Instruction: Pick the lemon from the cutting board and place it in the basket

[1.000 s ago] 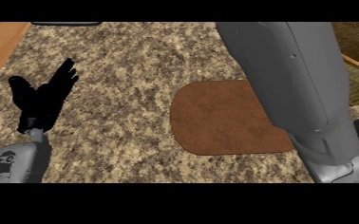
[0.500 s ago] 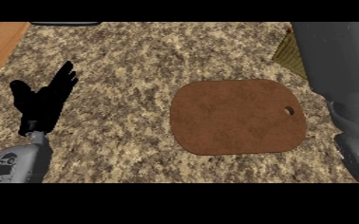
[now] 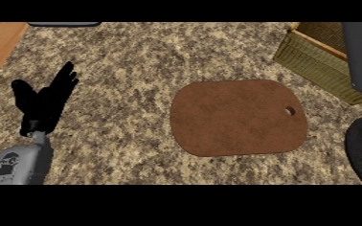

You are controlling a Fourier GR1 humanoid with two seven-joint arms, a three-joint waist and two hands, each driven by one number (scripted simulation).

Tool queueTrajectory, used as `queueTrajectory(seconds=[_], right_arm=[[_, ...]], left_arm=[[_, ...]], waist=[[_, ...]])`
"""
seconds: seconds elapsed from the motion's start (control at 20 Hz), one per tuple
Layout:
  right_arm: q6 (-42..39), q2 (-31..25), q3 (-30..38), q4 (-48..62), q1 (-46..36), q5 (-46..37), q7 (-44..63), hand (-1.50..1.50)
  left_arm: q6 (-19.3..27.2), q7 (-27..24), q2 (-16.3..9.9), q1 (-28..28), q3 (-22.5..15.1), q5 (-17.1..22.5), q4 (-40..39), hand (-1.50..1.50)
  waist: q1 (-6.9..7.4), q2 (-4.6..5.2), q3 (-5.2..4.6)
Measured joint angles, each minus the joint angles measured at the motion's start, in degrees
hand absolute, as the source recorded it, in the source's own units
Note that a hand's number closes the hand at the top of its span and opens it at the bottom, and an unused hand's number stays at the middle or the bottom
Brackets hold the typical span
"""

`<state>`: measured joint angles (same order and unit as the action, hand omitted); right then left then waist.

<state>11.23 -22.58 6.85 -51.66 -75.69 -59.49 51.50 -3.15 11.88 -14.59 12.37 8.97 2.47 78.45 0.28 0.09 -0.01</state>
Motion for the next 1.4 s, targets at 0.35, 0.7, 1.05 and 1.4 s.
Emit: queueTrajectory(seconds=[0.35, 0.7, 1.05, 1.4], right_arm=[[4.0, -3.4, 4.0, 1.3, 6.5, 3.6, -8.0, 1.50], [12.0, -5.4, 7.4, 3.2, 12.0, 3.7, -10.3, -1.50], [15.1, -7.1, 10.0, 8.8, 12.7, 6.2, -15.2, -1.50], [19.6, -7.9, 13.2, 9.6, 11.4, 10.2, -19.5, -1.50]], left_arm=[[-0.5, 1.2, -0.3, 0.2, 0.3, 0.4, 1.4, 0.00], [-0.4, 0.1, 0.2, 0.2, 0.4, 0.2, 0.5, 0.00], [-0.6, 1.6, 0.0, 0.9, 0.3, -0.1, 1.6, 0.00], [0.3, 1.0, 1.2, 0.2, -0.2, -1.0, 1.5, 0.00]], waist=[[0.08, 0.01, 0.01], [0.18, 0.08, 0.02], [0.42, 0.10, 0.02], [0.42, 0.15, 0.02]])
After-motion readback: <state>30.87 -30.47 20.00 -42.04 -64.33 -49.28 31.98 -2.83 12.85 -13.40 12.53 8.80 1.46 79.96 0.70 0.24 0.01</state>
